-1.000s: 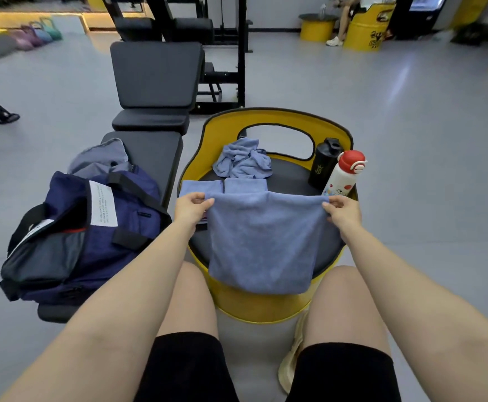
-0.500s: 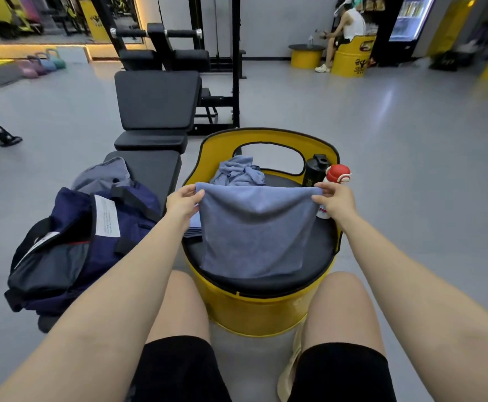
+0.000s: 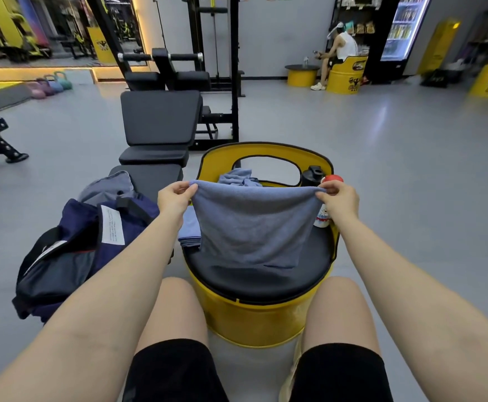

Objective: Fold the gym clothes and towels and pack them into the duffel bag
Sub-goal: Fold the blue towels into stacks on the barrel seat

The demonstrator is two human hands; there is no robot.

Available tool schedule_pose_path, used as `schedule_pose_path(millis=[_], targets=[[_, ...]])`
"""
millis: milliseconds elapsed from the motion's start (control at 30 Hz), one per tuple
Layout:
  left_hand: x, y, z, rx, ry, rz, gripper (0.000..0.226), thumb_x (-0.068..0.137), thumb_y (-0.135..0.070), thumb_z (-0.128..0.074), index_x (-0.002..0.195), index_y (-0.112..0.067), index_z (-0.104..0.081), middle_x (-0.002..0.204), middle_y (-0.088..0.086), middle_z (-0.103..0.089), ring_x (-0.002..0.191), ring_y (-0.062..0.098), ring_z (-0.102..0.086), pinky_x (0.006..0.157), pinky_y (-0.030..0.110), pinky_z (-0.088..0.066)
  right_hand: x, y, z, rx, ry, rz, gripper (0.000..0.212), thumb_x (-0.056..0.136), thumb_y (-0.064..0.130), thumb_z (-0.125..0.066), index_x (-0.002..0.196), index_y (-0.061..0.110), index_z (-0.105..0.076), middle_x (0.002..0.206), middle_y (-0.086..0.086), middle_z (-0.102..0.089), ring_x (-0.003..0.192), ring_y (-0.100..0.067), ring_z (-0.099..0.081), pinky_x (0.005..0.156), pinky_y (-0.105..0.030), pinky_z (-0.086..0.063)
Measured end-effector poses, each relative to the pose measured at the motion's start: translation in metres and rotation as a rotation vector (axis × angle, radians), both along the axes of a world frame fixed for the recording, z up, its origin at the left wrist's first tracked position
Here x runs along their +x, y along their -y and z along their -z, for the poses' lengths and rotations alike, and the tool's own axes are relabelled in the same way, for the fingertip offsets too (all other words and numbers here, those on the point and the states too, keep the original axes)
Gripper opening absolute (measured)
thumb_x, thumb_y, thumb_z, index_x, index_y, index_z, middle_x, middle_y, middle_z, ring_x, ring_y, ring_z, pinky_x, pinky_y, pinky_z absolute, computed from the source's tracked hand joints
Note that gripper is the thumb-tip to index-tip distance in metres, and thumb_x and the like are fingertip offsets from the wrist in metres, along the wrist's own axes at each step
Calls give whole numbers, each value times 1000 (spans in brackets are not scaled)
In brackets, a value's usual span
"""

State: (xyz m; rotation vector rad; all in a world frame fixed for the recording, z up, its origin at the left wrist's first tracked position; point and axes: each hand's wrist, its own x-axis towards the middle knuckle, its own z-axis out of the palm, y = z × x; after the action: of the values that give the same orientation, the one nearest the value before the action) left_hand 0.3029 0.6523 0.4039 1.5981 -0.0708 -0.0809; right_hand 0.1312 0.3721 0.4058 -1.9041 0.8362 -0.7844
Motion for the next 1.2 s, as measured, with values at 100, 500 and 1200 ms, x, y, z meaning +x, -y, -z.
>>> schedule_pose_path(millis=[100,500,1200], targets=[[-5,3,-4,-32,-33,47,33,90,-7,-62,122,0,-60,118,15,-63,106,23,-58,86,28,-48,-3,-3,1,96,30,0,13,86,21,-70,98,14,-69,100,-4,-61,94,-17,-55,84,-28,-46],[-13,4,-15,-133,-137,106,21,92,-11,-60,113,-10,-63,117,11,-62,114,23,-56,85,29,-47,-14,4,22,426,-62,93,13,80,10,-74,89,19,-73,115,-12,-65,105,-31,-59,96,-41,-50],[-14,-5,-14,-214,-11,20,9,92,-9,-59,100,-9,-63,93,2,-63,98,19,-56,92,32,-48,-31,-7,-12,22,46,-5,18,92,20,-62,107,13,-70,112,-10,-63,103,-25,-57,90,-37,-49]])
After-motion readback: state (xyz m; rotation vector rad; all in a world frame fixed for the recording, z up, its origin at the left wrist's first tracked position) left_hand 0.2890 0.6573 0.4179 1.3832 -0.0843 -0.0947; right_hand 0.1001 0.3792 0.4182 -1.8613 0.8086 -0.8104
